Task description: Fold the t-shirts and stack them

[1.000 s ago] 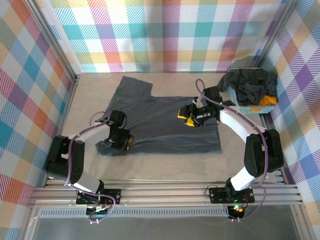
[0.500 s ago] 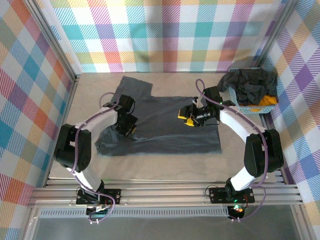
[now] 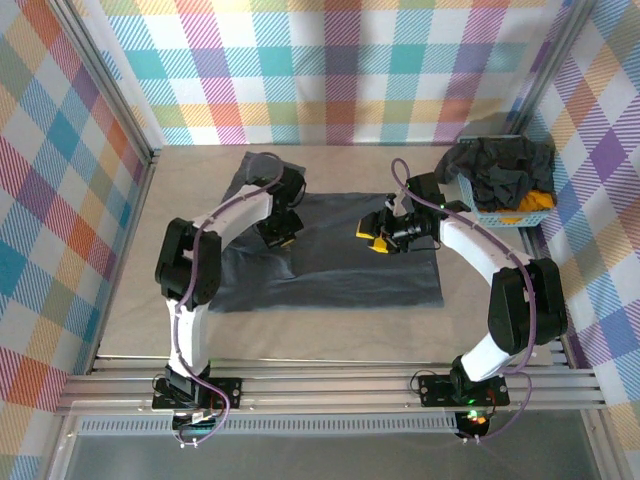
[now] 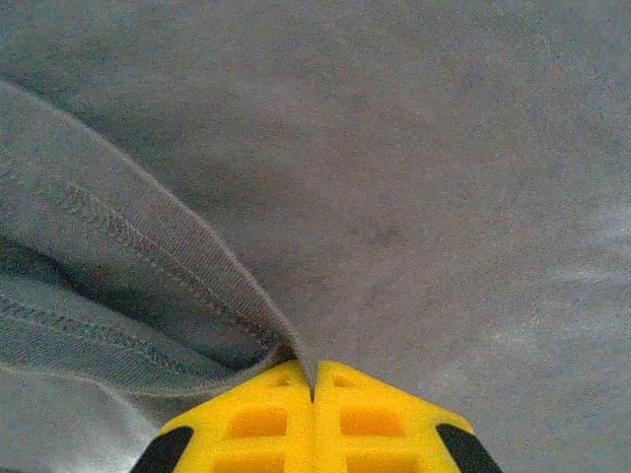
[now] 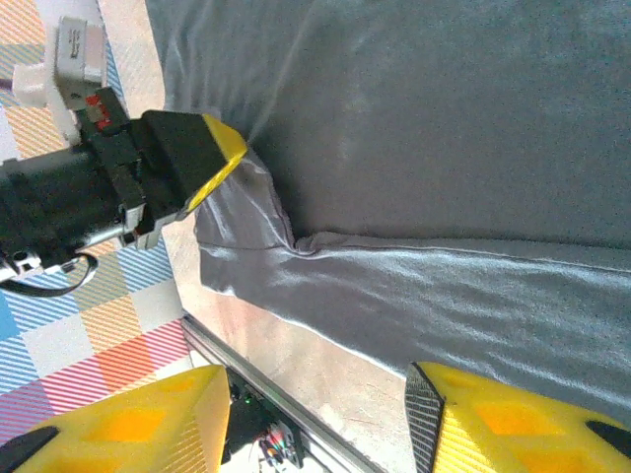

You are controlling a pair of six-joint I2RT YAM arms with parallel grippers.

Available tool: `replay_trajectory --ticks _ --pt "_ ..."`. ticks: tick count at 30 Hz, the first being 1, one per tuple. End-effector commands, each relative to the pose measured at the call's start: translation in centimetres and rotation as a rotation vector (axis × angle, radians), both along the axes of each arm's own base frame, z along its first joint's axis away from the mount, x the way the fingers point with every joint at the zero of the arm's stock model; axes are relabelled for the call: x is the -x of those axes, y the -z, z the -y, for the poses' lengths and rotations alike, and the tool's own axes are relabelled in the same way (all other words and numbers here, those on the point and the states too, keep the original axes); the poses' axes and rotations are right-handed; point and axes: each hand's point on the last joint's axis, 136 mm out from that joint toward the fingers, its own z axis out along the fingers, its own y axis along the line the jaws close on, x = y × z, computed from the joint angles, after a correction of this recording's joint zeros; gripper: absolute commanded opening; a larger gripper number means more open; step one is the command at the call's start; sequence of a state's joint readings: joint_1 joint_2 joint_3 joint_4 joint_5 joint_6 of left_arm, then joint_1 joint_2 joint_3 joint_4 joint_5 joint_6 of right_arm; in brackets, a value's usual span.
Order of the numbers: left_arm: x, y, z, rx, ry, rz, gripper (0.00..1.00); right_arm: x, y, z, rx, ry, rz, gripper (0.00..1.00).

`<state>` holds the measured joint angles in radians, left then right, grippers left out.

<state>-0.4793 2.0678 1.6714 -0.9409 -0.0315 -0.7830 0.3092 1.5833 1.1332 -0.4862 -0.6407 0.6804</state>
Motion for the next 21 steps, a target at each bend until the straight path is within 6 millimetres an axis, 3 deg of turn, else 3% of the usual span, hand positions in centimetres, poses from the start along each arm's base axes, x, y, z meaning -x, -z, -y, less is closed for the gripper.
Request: replay_trajectory --ticks 1,6,10,13,16,21 --pt "0.8 0.5 0.1 -0.090 0.135 -0.046 0.00 0.6 0.0 0.0 -0.007 -0.005 -0.020 0.51" --pt "0.6 1.2 -0.1 -0.153 0.189 -0.057 0.00 0.7 0.3 0.0 -0.010 -0.008 -0.034 0.52" --pt "0.1 -0.6 -0.8 -0.181 0.157 -0.003 0.39 0.9 0.9 0.2 0.012 -0.008 -0.046 0.52" --pt "0.1 -3.8 -1.5 -0.157 0.068 0.080 0.48 1.6 2.1 1.5 0.068 0.028 -0.072 0.50" --pt "1.8 -5.4 -2.6 -0.075 -0.032 0.115 0.48 2.9 4.8 4.4 0.155 0.132 -0.156 0.42" --pt "6.6 -1.2 -6.4 0.053 -0.220 -0.020 0.32 4.3 8.4 8.0 0.246 0.228 -0.278 0.28"
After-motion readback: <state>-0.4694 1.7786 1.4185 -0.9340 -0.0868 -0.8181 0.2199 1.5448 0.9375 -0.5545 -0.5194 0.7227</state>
